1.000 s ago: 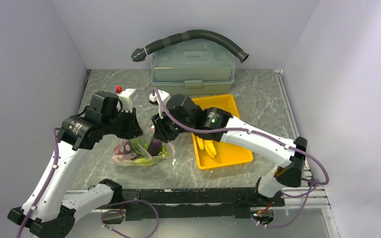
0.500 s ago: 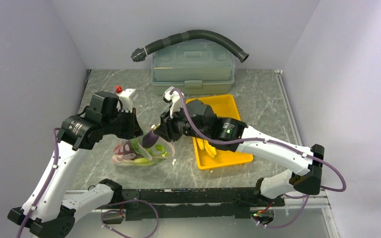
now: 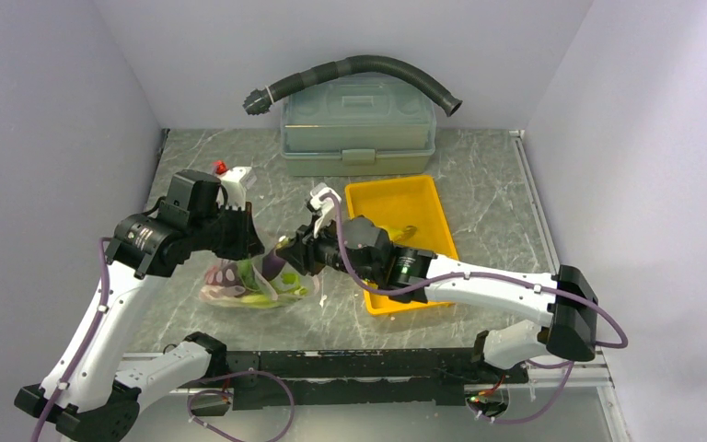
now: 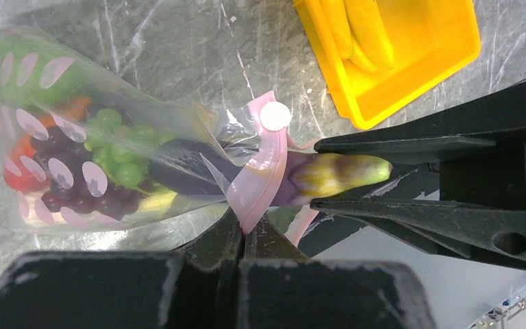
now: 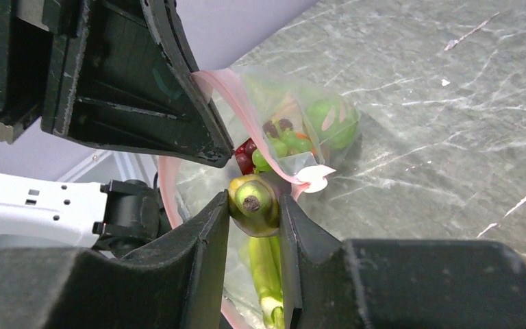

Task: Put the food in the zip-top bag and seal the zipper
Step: Place the fake vegetable in the zipper food storage bag.

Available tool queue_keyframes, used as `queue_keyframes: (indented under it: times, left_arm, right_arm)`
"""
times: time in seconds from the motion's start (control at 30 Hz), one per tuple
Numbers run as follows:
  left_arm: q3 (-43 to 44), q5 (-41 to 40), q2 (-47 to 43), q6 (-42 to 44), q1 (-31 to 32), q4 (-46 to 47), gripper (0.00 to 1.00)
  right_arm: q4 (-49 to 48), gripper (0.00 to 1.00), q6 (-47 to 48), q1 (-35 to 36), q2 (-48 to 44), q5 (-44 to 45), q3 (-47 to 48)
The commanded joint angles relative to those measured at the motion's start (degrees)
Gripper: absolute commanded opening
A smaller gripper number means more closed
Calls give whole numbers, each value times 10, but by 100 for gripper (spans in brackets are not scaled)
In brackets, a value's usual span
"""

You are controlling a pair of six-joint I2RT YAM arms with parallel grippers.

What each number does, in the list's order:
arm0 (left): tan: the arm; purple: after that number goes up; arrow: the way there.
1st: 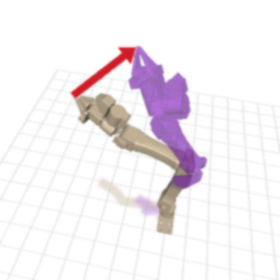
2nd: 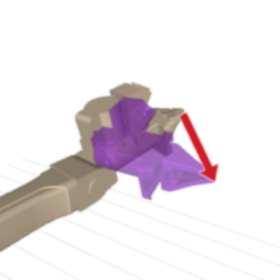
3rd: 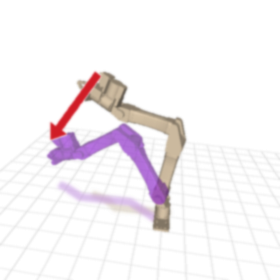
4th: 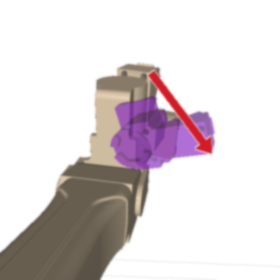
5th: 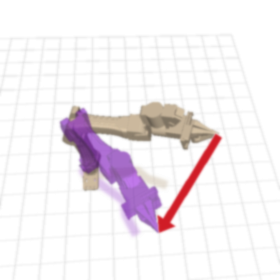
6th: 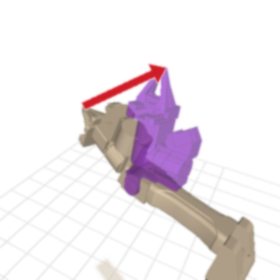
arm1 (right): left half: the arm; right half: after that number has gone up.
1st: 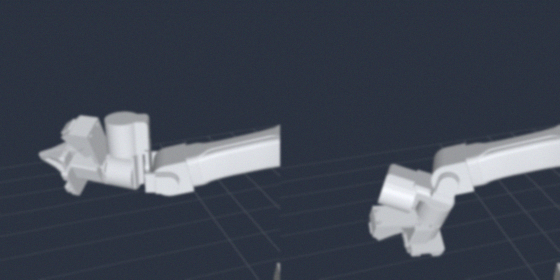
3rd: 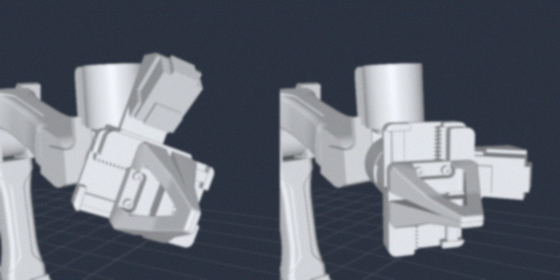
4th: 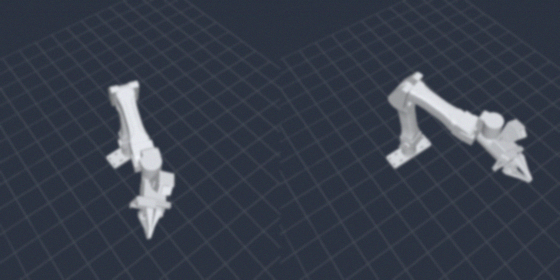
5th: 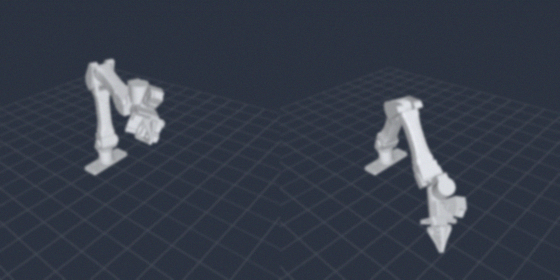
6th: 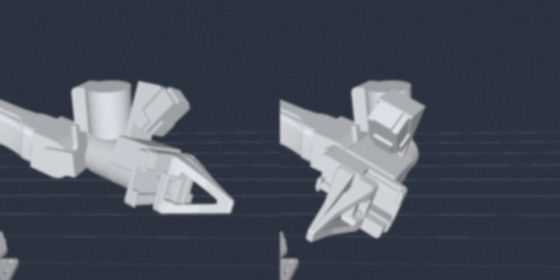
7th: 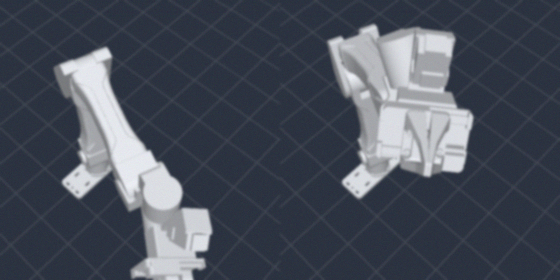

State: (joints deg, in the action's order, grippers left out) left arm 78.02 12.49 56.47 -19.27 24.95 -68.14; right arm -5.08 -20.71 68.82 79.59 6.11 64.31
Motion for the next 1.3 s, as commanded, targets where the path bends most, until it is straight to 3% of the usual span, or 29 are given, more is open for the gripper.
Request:
queue_keyframes:
  times: [0.0, 0.4, 0.93, 1.1, 1.27]
  left_arm:
    - [20, 22, -3, -4, 1, 21, 0]
    - [19, 12, -1, -7, 1, 19, 0]
    - [15, 57, -3, -17, 1, 34, 0]
    - [14, 74, -5, -17, 1, 37, 0]
    - [18, 73, -7, -16, 1, 34, 0]
  right_arm:
    - [-126, 0, -6, 10, -36, 37, -39]
    - [-178, 0, 15, 30, -105, 79, -94]
    - [-501, 0, 69, 60, 21, 199, -196]
    - [-500, 0, 71, 60, 73, 201, -177]
    - [-424, 0, 55, 60, 101, 192, -137]
